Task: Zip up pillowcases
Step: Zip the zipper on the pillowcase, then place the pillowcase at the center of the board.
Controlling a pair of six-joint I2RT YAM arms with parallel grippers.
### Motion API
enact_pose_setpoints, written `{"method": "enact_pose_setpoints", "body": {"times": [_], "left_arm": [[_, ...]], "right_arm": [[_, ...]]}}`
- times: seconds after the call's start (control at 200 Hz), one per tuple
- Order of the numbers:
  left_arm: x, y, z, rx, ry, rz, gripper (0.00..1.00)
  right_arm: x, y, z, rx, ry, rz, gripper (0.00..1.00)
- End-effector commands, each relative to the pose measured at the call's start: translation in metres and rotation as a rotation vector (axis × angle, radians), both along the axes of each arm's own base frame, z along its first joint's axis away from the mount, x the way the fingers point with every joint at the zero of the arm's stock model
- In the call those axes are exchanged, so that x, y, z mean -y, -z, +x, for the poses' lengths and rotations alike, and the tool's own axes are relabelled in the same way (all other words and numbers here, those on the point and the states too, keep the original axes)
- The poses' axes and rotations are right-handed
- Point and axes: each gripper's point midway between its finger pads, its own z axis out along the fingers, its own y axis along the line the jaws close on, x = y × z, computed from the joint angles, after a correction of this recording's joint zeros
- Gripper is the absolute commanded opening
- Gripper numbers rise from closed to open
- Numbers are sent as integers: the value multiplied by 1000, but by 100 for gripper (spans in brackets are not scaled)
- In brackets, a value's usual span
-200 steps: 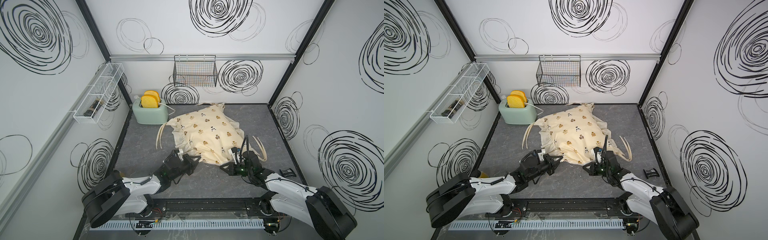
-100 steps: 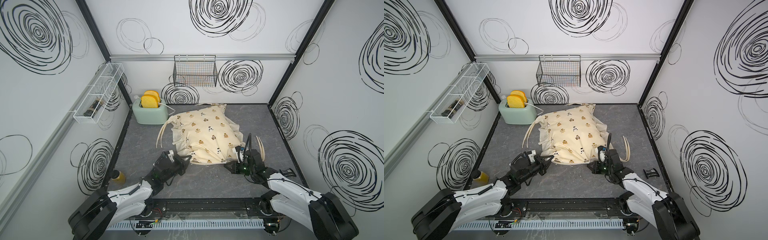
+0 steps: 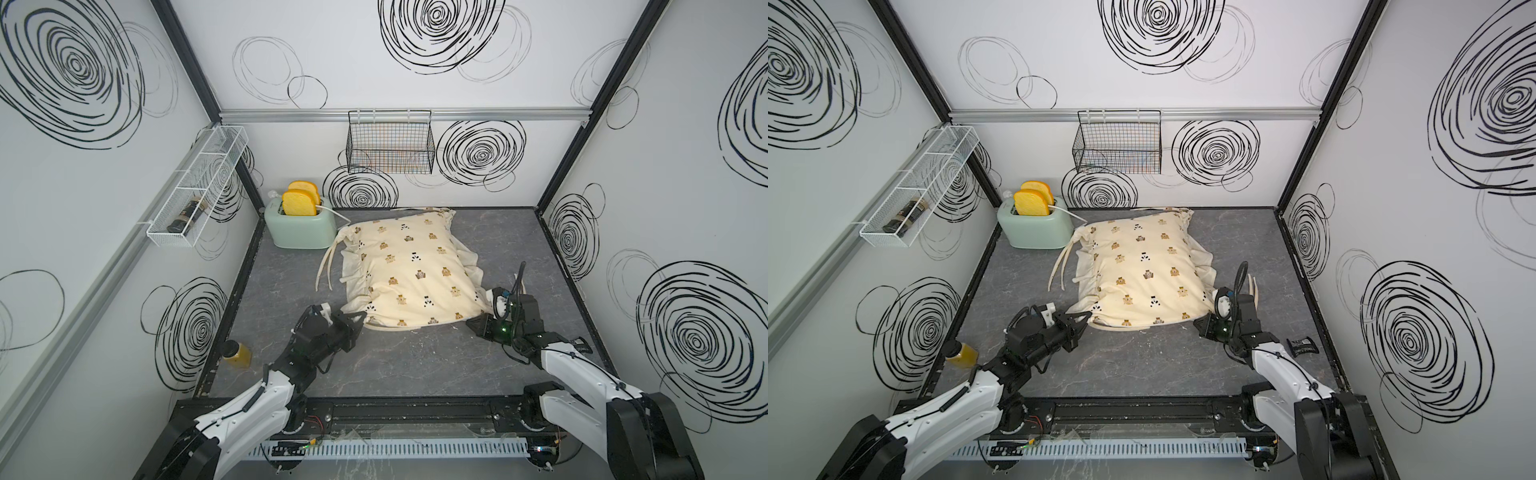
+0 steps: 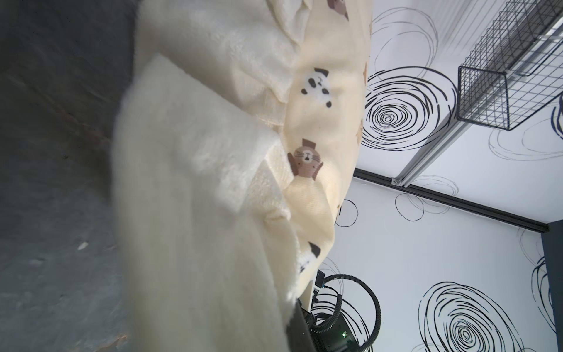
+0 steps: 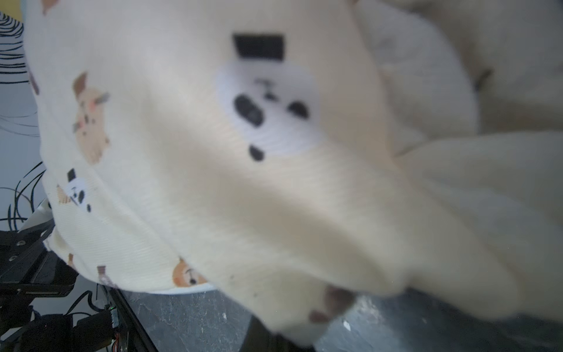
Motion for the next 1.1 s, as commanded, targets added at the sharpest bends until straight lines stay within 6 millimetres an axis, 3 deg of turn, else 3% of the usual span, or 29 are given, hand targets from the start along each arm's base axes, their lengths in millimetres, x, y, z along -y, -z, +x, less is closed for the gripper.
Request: {"method": "enact_pose_setpoints", "body": {"times": [0.0,0.335,0.625,0.71,0.735,0.82,0.981,1.096], "left_arm": [[-14,2,5,17,-34,26,0],[-29,5,10,10,-55,37,0],[-28,8,13,6,-42,78,0],[-29,8,13,7,-33,109,0],[-29,8,13,9,-29,126,3],[-33,5,16,20,-14,232,30],[-55,4,18,30,-25,487,80],[-71,-9,22,67,-48,659,98]], "right_arm": [[12,-4,9,6,23,-49,0],[21,6,15,-35,32,-87,0],[20,1,17,-34,26,-87,1],[20,-4,18,-27,24,-90,6],[21,-5,17,-26,22,-95,11],[17,-14,15,-10,1,-77,42],[9,-37,18,52,-13,-61,79],[17,-60,42,178,39,-88,99]]}}
